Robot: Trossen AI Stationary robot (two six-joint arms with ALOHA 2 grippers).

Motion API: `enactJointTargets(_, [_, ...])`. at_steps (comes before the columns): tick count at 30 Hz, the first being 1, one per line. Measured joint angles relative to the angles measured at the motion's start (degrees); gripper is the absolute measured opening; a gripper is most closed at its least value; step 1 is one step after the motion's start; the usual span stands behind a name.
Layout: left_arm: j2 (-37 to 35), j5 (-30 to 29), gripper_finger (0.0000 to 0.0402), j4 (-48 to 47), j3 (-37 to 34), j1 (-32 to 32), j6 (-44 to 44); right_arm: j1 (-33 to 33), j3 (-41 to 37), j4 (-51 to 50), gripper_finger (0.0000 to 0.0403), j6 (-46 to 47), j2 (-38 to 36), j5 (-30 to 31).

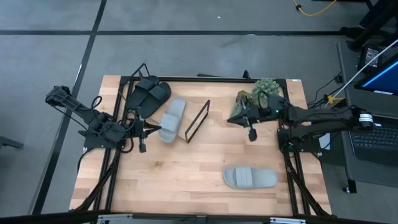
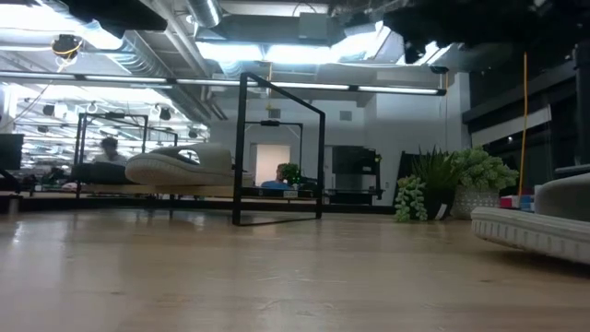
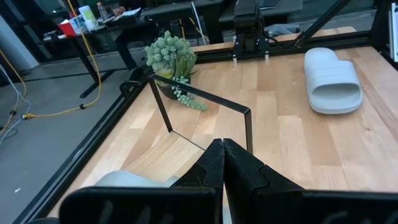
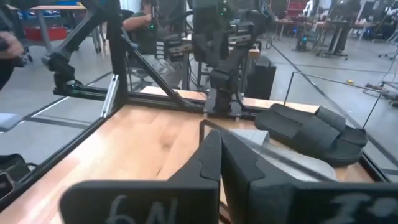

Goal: Pick and place slides into the shelf
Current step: Put the top gray slipper on the shelf

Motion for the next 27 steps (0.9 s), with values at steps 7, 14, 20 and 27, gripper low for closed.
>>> enactJointTargets(7, [1.85,1.41,0.0000,0.20,0.00,0.00,4.81,1.36,-6.72,0.51,0.0006,0.36,-2.91,1.94])
enactJointTargets(14, [9.38,0.69,0.0000,0.78,0.00,2.99,11.84,1.36,-7.72,0.51,0.0006,3.18,-2.34,1.98])
enactJointTargets(20, [14.14,4.95,0.0000,1.26,0.67,4.46,10.41,1.34,-7.72,0.77,0.0006,3.06,-2.32,1.98])
enactJointTargets(27, [20.31,6.27,0.0000,-9.62,11.82,3.99,4.80,1.34,-7.72,0.69,0.0006,2.99,-2.32,2.12])
